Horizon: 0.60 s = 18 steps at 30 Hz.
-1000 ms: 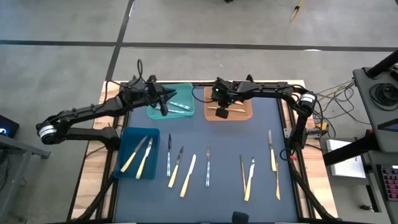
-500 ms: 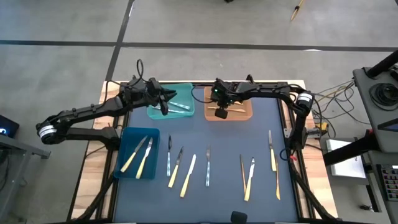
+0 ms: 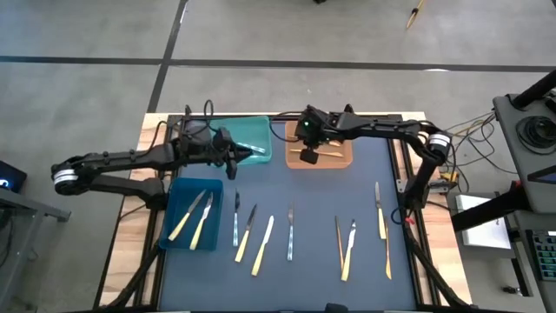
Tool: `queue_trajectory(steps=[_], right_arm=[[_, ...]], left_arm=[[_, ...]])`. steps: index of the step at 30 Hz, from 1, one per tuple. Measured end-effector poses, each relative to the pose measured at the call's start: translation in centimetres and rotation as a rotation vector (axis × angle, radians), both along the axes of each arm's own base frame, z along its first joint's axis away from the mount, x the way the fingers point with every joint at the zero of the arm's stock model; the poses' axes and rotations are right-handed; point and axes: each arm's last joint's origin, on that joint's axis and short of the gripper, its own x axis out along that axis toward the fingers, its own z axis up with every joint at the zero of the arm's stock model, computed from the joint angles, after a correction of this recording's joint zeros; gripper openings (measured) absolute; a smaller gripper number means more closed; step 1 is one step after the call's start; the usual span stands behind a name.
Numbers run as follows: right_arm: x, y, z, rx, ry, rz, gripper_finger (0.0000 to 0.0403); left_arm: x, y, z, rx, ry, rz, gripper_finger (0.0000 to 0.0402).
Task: Sort silverware by color (type)
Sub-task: Put the light yellow knife into the blue bin
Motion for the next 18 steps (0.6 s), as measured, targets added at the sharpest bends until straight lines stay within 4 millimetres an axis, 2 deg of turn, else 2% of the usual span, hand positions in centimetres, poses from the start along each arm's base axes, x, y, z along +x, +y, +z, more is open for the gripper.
queue_trajectory(steps=[11,18], right_arm=[[0.9,3.3,1.2,0.007,-0.046,0.060,0.0009],[1.4,4.3,1.5,-0.010,-0.053,0.111,0.0009]], left_arm=[[0.4,-2.4,-0.6,-0.099,0.046,-0.074,0.0040],[0.6,-3.2,-0.7,-0.122,0.053,-0.102,0.0040]])
